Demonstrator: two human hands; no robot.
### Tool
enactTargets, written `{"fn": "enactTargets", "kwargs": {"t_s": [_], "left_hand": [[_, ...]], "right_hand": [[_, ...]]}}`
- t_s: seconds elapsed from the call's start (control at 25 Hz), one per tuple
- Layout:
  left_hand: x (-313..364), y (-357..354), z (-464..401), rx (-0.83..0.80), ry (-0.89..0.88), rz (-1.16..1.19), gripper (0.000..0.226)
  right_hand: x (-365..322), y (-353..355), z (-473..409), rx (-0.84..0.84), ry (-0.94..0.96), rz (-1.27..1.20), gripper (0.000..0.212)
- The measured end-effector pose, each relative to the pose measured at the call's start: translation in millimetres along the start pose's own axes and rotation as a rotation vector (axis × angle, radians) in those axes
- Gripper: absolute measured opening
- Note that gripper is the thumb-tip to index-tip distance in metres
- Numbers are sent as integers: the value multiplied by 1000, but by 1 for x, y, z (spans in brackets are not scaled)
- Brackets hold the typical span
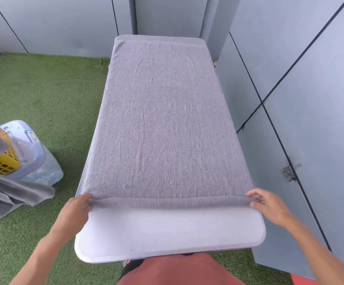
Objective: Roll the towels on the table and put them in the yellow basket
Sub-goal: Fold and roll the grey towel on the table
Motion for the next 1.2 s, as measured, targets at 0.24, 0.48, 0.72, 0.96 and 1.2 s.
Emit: {"fn": "enactTargets", "kwargs": {"t_s": [0.24, 0.48, 0.72, 0.96, 1.2], "left_hand": [[15, 13, 2, 246, -82, -149, 9], [31, -9, 28, 223, -195, -199, 48], [23, -5, 2, 131, -114, -202, 38], [-10, -2, -3, -88, 17, 13, 32], [17, 24, -4, 257, -36, -134, 17]], "right_hand": [[-21, -3, 5, 473, 29, 272, 23], [-28, -33, 24, 415, 175, 315, 48], [-23, -18, -13, 238, 88, 364, 35], [-15, -11, -16, 7, -56, 133, 25], [-36, -6, 1, 531, -8, 356, 12]]}}
Point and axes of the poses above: each hand's wrist, its own z-axis away from the middle knuckle, its own y-axis out of the back of the hand, x = y × z, the point moved 7 cm from there along -z, towards the middle knuckle, and after that the axes turned 4 degrees about x, right-handed, at the moved point
